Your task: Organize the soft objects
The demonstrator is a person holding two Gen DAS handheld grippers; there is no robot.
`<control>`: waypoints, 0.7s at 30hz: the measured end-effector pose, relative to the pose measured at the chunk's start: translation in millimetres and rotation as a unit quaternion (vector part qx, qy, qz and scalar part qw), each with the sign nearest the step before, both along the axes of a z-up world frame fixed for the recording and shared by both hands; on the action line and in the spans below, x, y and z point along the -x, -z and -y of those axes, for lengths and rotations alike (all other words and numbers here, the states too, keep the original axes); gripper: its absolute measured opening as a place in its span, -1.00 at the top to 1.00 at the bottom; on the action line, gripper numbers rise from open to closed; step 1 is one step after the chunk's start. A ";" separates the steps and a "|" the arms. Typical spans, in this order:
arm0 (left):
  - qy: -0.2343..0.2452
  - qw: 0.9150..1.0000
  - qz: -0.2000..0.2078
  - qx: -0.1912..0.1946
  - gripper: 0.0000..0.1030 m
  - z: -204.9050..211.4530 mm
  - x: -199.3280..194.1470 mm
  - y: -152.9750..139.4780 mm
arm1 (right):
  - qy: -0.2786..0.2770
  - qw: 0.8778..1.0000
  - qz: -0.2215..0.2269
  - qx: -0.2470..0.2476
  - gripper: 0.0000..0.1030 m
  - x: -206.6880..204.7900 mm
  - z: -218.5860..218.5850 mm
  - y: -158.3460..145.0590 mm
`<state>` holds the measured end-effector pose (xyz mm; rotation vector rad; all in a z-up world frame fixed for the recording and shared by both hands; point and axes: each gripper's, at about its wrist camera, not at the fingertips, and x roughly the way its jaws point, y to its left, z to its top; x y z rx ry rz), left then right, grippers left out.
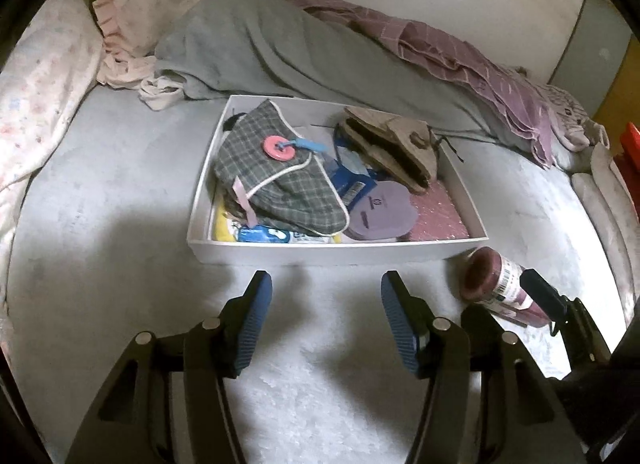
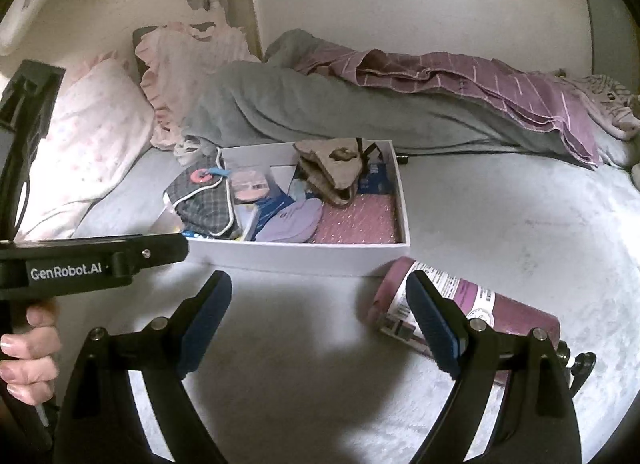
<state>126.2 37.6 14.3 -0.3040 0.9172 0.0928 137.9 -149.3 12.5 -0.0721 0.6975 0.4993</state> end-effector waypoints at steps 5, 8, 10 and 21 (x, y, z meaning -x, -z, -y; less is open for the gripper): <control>-0.003 1.000 0.004 0.004 -0.11 0.2 2.4 -3.6 | 0.001 1.000 0.004 0.004 -0.73 4.0 1.7 -0.9; -0.007 1.000 0.002 0.007 -0.11 -1.7 2.5 -3.1 | 0.005 1.000 0.004 0.005 -0.73 5.5 4.2 0.7; -0.008 1.000 -0.002 0.015 -0.11 -4.5 1.6 -2.0 | 0.008 1.000 0.008 0.011 -0.73 7.2 5.0 1.6; -0.041 0.998 0.033 -0.030 -0.11 1.8 28.1 12.7 | 0.031 0.996 0.074 0.038 -0.74 33.1 12.9 4.4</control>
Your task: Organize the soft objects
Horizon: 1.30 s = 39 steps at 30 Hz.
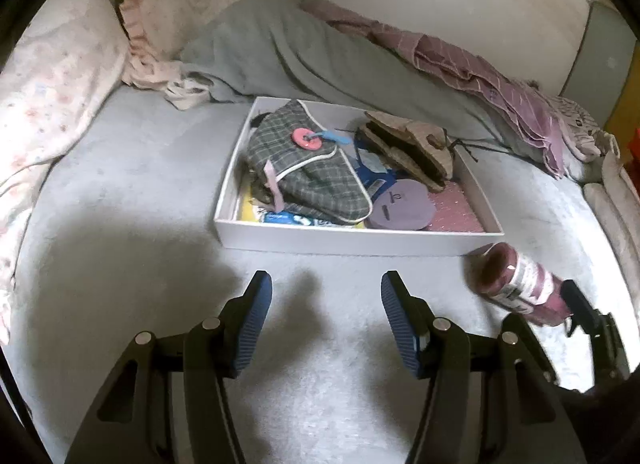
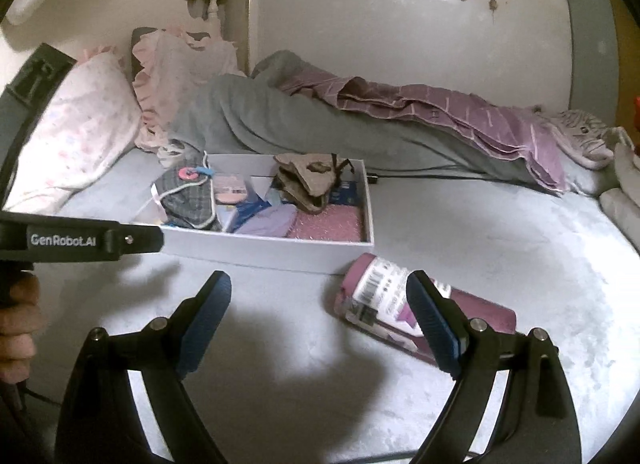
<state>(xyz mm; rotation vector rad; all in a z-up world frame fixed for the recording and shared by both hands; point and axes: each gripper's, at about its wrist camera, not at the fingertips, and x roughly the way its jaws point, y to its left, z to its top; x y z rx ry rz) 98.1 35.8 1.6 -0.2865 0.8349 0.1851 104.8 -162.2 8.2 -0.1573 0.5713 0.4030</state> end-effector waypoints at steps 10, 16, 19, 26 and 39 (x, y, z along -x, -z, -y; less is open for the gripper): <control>-0.008 0.999 0.026 -0.047 -0.11 29.4 5.1 35.8 | 0.035 0.999 0.029 -0.013 -0.88 8.7 11.8 -0.1; -0.009 0.996 0.053 -0.075 -0.10 37.2 10.7 28.7 | 0.042 0.997 0.066 0.008 -0.88 19.0 7.0 -4.2; -0.007 0.996 0.057 -0.072 -0.10 36.6 11.2 27.9 | 0.042 0.997 0.064 0.008 -0.88 17.9 7.5 -4.1; 0.003 0.995 0.063 -0.082 -0.11 42.2 13.2 27.2 | 0.048 0.998 0.041 -0.003 -0.88 10.2 13.5 -0.9; -0.011 0.988 0.104 -0.109 -0.15 43.6 26.4 12.5 | 0.044 0.998 0.033 0.004 -0.88 10.6 10.4 1.3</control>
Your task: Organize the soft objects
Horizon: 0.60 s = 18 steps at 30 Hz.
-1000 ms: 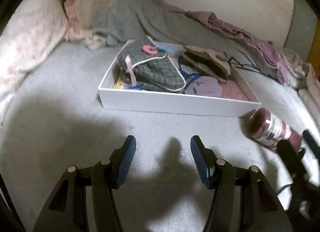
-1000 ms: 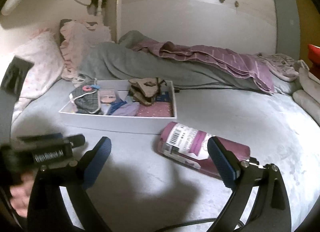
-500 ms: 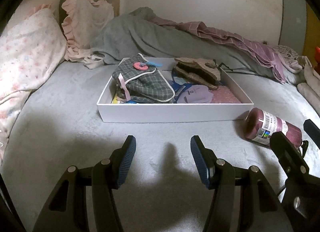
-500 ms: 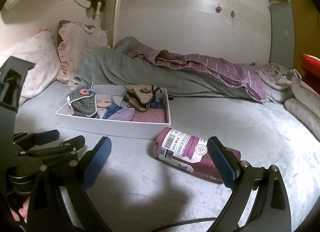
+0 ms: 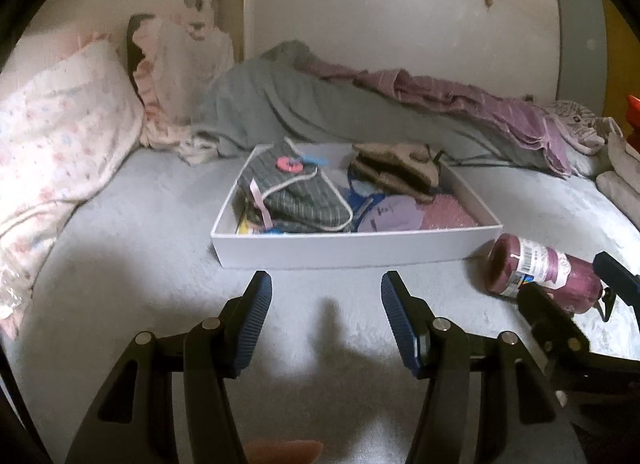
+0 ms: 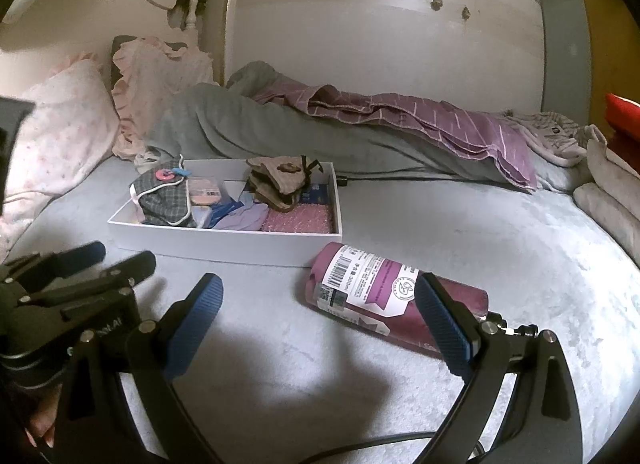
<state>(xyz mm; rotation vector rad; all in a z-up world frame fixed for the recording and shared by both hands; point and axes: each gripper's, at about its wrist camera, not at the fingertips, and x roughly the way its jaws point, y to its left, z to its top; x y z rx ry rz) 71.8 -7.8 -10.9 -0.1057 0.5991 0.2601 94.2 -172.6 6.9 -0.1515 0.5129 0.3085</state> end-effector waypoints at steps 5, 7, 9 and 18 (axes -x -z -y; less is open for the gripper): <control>-0.013 1.000 0.018 0.004 -0.31 -4.3 5.5 -4.4 | 0.000 1.000 0.003 0.000 -0.88 0.3 0.5 -0.2; -0.015 1.000 0.016 0.006 -0.31 -5.4 4.8 -3.4 | -0.001 1.000 0.002 0.002 -0.88 1.4 0.0 -0.3; -0.014 1.000 0.011 0.006 -0.31 -5.7 3.1 -2.2 | -0.002 1.000 0.003 0.004 -0.88 1.2 0.4 -0.2; -0.014 1.000 0.008 0.005 -0.31 -5.4 3.1 -0.3 | -0.004 1.000 -0.002 0.003 -0.88 -0.4 -0.2 0.8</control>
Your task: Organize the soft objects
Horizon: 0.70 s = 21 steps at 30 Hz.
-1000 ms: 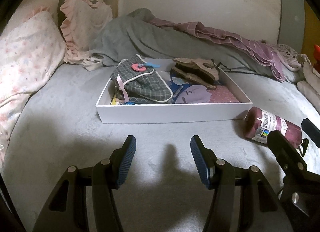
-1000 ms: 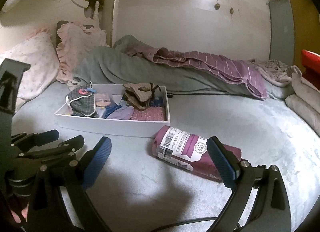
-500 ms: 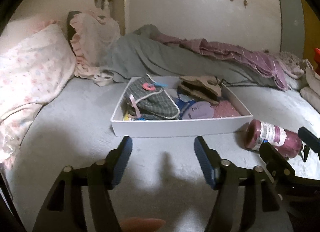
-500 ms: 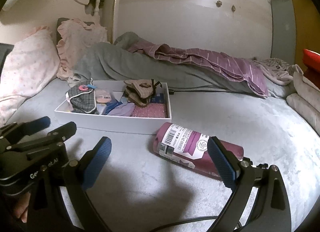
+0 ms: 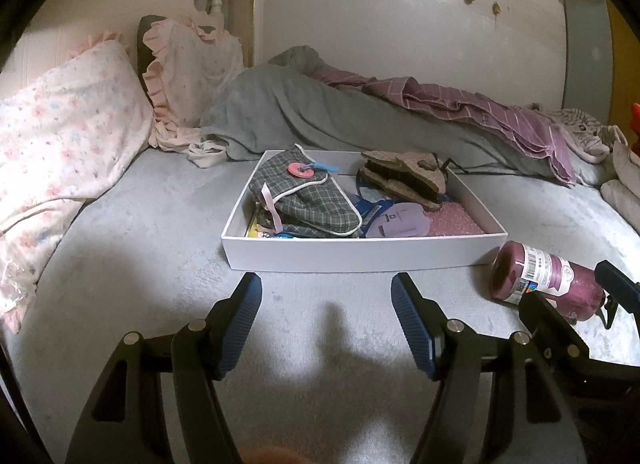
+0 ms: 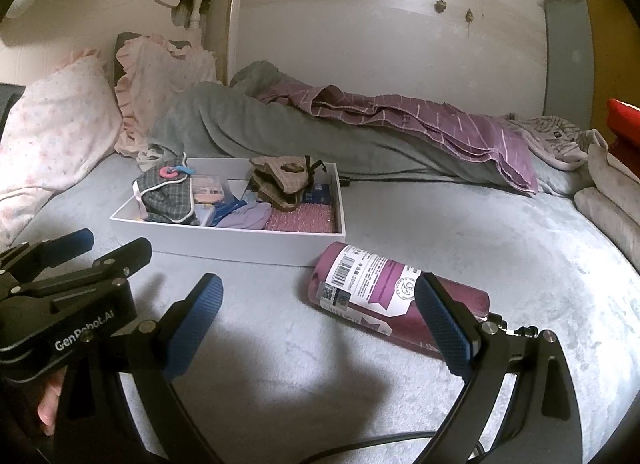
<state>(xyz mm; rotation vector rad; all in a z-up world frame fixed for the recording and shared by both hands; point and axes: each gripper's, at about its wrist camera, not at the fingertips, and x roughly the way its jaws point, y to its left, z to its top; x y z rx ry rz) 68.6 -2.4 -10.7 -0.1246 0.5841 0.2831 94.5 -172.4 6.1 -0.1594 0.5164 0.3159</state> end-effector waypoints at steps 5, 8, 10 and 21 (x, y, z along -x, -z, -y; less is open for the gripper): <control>0.000 1.000 -0.002 0.000 -0.31 -0.6 -1.1 0.7 | 0.000 1.000 0.000 0.001 -0.88 0.4 0.1 0.6; 0.000 1.000 -0.004 0.000 -0.31 -0.2 -1.3 1.0 | 0.000 1.000 -0.001 0.001 -0.88 -0.2 -0.1 0.4; -0.001 1.000 -0.006 0.001 -0.31 -0.4 -2.3 1.5 | 0.000 1.000 -0.002 0.002 -0.88 0.4 -0.7 1.6; -0.002 1.000 -0.009 -0.001 -0.31 -0.7 -3.2 3.0 | 0.000 1.000 -0.002 0.002 -0.88 0.8 -1.1 1.5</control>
